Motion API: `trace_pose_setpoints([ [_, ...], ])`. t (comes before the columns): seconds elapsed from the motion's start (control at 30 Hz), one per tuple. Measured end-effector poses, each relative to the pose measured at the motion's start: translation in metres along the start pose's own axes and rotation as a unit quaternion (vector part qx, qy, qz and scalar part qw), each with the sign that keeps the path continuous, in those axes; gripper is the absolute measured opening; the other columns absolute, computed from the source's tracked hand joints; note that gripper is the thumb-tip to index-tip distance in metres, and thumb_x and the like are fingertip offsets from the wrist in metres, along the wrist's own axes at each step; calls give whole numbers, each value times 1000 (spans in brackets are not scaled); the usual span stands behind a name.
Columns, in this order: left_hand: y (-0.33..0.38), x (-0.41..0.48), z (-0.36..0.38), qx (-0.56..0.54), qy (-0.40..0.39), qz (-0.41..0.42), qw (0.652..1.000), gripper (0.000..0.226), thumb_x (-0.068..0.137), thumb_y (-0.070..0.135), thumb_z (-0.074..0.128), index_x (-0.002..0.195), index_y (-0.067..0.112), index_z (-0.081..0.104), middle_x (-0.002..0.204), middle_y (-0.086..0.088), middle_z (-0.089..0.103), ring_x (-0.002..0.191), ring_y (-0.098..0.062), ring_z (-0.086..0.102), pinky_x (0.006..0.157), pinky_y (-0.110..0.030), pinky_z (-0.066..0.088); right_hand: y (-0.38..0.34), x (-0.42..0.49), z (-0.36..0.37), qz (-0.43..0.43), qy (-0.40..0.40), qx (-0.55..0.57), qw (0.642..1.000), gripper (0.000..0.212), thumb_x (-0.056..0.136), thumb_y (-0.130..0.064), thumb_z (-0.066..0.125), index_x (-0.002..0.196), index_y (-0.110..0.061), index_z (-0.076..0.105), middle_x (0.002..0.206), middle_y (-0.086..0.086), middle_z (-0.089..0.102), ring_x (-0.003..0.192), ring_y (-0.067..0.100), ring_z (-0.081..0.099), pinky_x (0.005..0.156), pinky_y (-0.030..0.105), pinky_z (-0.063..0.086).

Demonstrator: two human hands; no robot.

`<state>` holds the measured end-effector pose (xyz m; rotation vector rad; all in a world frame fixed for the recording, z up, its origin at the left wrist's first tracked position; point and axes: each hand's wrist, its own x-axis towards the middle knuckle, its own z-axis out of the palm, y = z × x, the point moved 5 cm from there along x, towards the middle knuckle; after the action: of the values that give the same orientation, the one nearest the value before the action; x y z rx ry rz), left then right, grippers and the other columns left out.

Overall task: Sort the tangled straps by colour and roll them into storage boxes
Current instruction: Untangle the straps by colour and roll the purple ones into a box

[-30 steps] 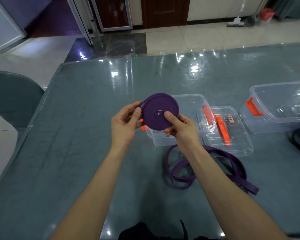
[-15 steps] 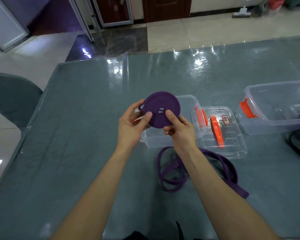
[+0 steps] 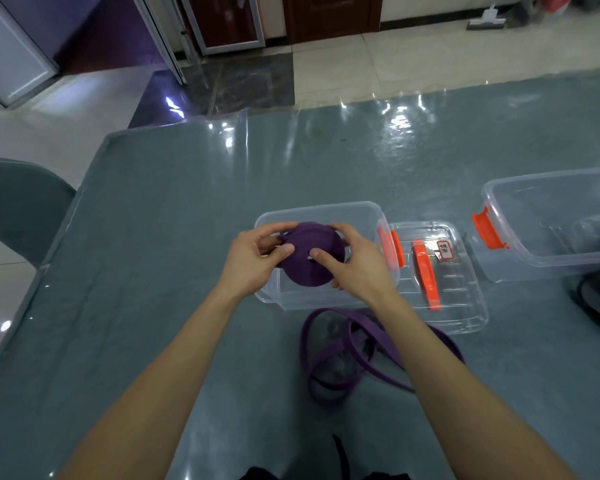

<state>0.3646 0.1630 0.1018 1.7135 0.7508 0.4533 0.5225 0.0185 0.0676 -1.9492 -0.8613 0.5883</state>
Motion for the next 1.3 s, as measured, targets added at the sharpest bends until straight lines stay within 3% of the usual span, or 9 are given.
trace_pose_setpoints([
  [0.2, -23, 41, 18, 17, -6, -20, 1000, 36, 102, 6, 74, 133, 23, 76, 138, -5, 70, 91, -29, 82, 83, -39, 68, 23, 31, -3, 72, 5, 19, 997, 52, 92, -47, 82, 139, -32, 64, 97, -17, 69, 57, 15, 75, 50, 37, 64],
  [0.27, -38, 51, 27, 13, -8, -41, 999, 37, 102, 4, 74, 134, 23, 75, 134, -7, 72, 89, -29, 81, 78, -30, 67, 31, 41, -2, 72, -2, -36, 997, 53, 94, -46, 79, 141, -28, 62, 100, -10, 74, 72, 18, 77, 65, 39, 67],
  [0.33, -53, 59, 35, 8, -15, -70, 997, 39, 101, 3, 73, 135, 24, 75, 125, -7, 77, 86, -25, 82, 76, -28, 66, 38, 48, 2, 70, -17, -108, 992, 64, 90, -51, 80, 144, -25, 58, 104, -4, 76, 84, 20, 74, 70, 29, 61],
  [0.43, -72, 69, 47, 8, -19, -112, 993, 40, 101, 0, 72, 133, 24, 75, 128, -1, 77, 89, -20, 82, 79, -35, 68, 49, 54, 15, 92, -72, -162, 980, 81, 71, -56, 92, 137, -25, 56, 108, 1, 74, 93, 23, 71, 73, 31, 59],
  [0.57, -103, 73, 60, -38, -6, -205, 978, 42, 100, -8, 70, 138, 9, 72, 136, -12, 73, 115, -35, 76, 89, -54, 67, 59, 65, 32, 121, -137, -253, 950, 94, 60, -56, 98, 133, -19, 51, 117, 12, 68, 109, 35, 69, 79, 38, 58],
  [0.7, -119, 83, 69, -78, -4, -274, 959, 45, 97, -10, 71, 140, 6, 70, 133, -18, 74, 109, -32, 73, 85, -48, 68, 65, 75, 51, 120, -198, -372, 899, 122, 54, -62, 101, 144, -7, 39, 134, 17, 53, 121, 38, 64, 94, 45, 57],
  [0.9, -148, 92, 76, -90, 0, -364, 927, 46, 97, -13, 70, 138, 7, 70, 134, -13, 74, 113, -36, 73, 95, -55, 61, 71, 86, 68, 90, -208, -452, 863, 101, 63, -67, 88, 134, -4, 52, 122, 12, 65, 110, 29, 70, 84, 35, 55],
  [1.1, -162, 105, 70, 102, 14, -314, 944, 45, 89, 7, 87, 132, 11, 73, 123, -11, 79, 115, -31, 75, 101, -50, 62, 71, 96, 75, 109, -237, -494, 829, 119, 54, -76, 92, 138, -2, 50, 123, 12, 62, 108, 29, 70, 85, 42, 65],
  [1.3, -158, 112, 69, 243, 13, -240, 940, 36, 90, 17, 87, 125, 12, 78, 115, -9, 81, 110, -26, 75, 98, -33, 58, 70, 101, 86, 78, -251, -528, 807, 98, 62, -78, 86, 128, -9, 62, 115, 8, 60, 101, 26, 68, 86, 41, 64],
])
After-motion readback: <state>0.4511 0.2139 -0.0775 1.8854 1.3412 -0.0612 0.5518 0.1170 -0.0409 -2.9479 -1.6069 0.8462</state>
